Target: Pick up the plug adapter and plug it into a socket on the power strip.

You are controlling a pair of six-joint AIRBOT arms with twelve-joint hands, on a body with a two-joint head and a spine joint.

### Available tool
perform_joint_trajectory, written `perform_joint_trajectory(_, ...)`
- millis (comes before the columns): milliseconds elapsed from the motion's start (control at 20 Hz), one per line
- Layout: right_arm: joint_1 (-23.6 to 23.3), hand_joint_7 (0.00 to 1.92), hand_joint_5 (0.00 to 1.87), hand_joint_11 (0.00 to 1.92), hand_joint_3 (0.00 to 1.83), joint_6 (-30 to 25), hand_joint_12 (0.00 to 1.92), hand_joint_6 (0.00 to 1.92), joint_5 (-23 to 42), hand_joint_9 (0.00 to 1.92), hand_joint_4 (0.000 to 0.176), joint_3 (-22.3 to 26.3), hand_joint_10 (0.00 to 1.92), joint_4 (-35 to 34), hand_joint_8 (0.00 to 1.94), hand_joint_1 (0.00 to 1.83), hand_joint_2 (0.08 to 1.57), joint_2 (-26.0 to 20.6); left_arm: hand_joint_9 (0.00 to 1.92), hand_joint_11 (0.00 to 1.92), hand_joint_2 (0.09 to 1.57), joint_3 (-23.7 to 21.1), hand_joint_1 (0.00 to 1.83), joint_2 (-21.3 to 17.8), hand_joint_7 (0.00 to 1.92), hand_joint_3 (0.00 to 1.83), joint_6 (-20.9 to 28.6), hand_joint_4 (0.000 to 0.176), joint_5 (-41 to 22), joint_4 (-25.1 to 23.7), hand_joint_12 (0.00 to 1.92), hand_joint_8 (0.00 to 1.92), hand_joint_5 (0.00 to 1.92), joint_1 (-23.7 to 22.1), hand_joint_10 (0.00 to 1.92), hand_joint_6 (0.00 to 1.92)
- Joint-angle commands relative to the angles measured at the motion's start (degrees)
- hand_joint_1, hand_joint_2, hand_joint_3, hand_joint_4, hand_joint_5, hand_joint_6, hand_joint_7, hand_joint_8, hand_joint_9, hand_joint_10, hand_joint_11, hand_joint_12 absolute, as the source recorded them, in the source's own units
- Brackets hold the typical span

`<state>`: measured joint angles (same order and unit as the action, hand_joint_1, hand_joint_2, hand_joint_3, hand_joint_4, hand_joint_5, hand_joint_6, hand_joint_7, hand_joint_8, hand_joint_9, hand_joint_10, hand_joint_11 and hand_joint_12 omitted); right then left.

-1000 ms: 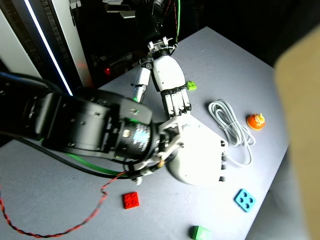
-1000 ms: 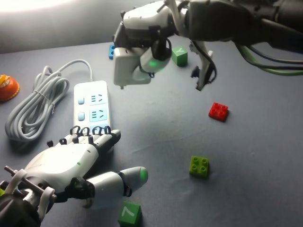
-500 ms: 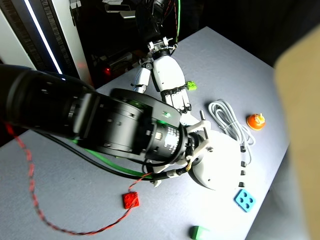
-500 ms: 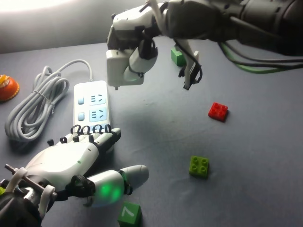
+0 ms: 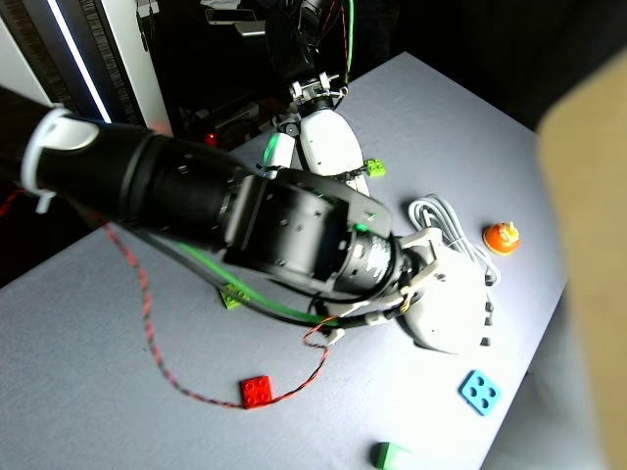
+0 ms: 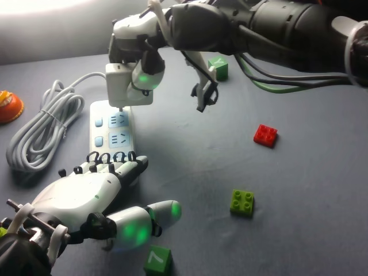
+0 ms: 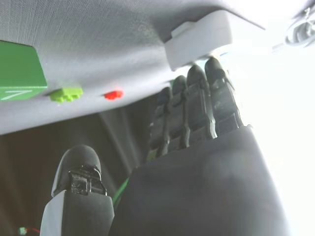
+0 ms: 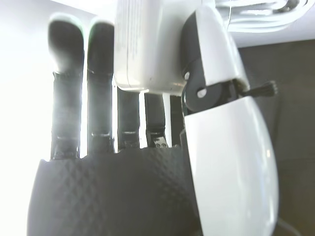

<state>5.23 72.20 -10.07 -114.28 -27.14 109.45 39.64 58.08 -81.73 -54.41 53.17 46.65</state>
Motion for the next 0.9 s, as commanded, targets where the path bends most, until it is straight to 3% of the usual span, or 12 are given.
perform_joint_trajectory(0,-1.0,0.97,0.81,0.75,0.0,-0.3,1.59,1.04,6.5,0.87,0.0,-0.2,1.28,-0.8,1.2,1.27,1.16,-0.1,0.1,0.0,1.16,0.3,0.0,0.2,0.11,0.0,0.2,0.0,-4.3,-2.7,0.25,0.0,0.1,-0.6,0.0,0.0)
perform_joint_trajectory(50,-1.0,1.0,0.83,0.72,0.0,-0.2,1.61,1.04,6.8,0.91,0.0,-0.1,1.16,-0.8,1.18,1.26,1.15,0.1,0.11,0.0,1.16,0.3,0.0,0.2,0.12,0.0,0.2,0.0,-4.3,-2.7,0.25,0.0,0.12,-0.6,0.0,0.01)
perform_joint_trajectory(100,-1.0,0.93,0.8,0.74,0.0,-0.2,1.58,1.0,7.0,0.86,0.0,0.0,1.37,-0.8,1.17,1.34,1.16,0.2,0.11,0.0,1.16,0.3,0.0,0.3,0.12,0.0,0.2,0.0,-4.3,-2.7,0.26,0.0,0.12,-0.6,0.0,0.0)
perform_joint_trajectory(150,-1.1,0.89,0.77,0.73,0.0,-0.1,1.58,1.03,7.0,0.83,0.0,0.0,1.43,-0.8,1.2,1.36,1.18,0.2,0.12,0.0,1.16,0.3,0.0,0.3,0.12,0.0,0.2,0.0,-4.3,-2.7,0.3,0.0,0.13,-0.7,0.0,0.0)
perform_joint_trajectory(400,-0.8,0.88,0.76,0.73,0.0,0.1,1.58,1.04,7.0,0.82,0.0,0.7,1.45,-0.8,1.22,1.36,1.18,0.1,0.12,0.0,1.16,0.3,0.0,0.5,0.12,0.0,-0.2,0.0,-4.5,-2.7,0.31,0.0,0.13,-0.2,0.0,0.0)
perform_joint_trajectory(450,-0.7,0.9,0.77,0.7,0.0,0.1,1.62,1.01,7.1,0.86,0.0,0.9,1.46,-0.8,1.2,1.37,1.17,0.1,0.08,0.0,1.16,0.3,0.0,0.5,0.08,0.0,-0.2,0.0,-4.5,-2.7,0.23,0.0,0.09,-0.1,0.0,0.0)
perform_joint_trajectory(550,-0.7,0.86,0.76,0.7,0.0,0.1,1.63,1.07,7.2,0.81,0.0,1.1,1.46,-0.8,1.24,1.36,1.18,0.1,0.13,0.0,1.16,0.3,0.0,0.5,0.11,0.0,-0.2,0.0,-4.5,-2.7,0.39,0.0,0.11,0.3,0.0,0.0)
perform_joint_trajectory(650,-0.5,0.96,0.79,0.74,0.0,0.9,1.58,1.1,7.4,0.89,0.0,1.7,1.18,-0.8,1.23,1.24,1.17,-0.1,0.12,0.0,1.17,0.3,0.0,0.5,0.11,0.0,-0.2,0.0,-4.5,-2.8,0.44,0.0,0.1,0.9,0.0,0.0)
perform_joint_trajectory(850,0.5,0.96,0.79,0.75,0.0,1.6,1.57,1.1,9.1,0.91,0.0,4.0,1.16,-0.1,1.24,1.24,1.17,-1.0,0.13,0.0,1.17,0.2,0.0,0.5,0.11,0.0,0.0,0.0,-4.5,-2.8,0.45,0.01,0.1,1.7,0.01,0.01)
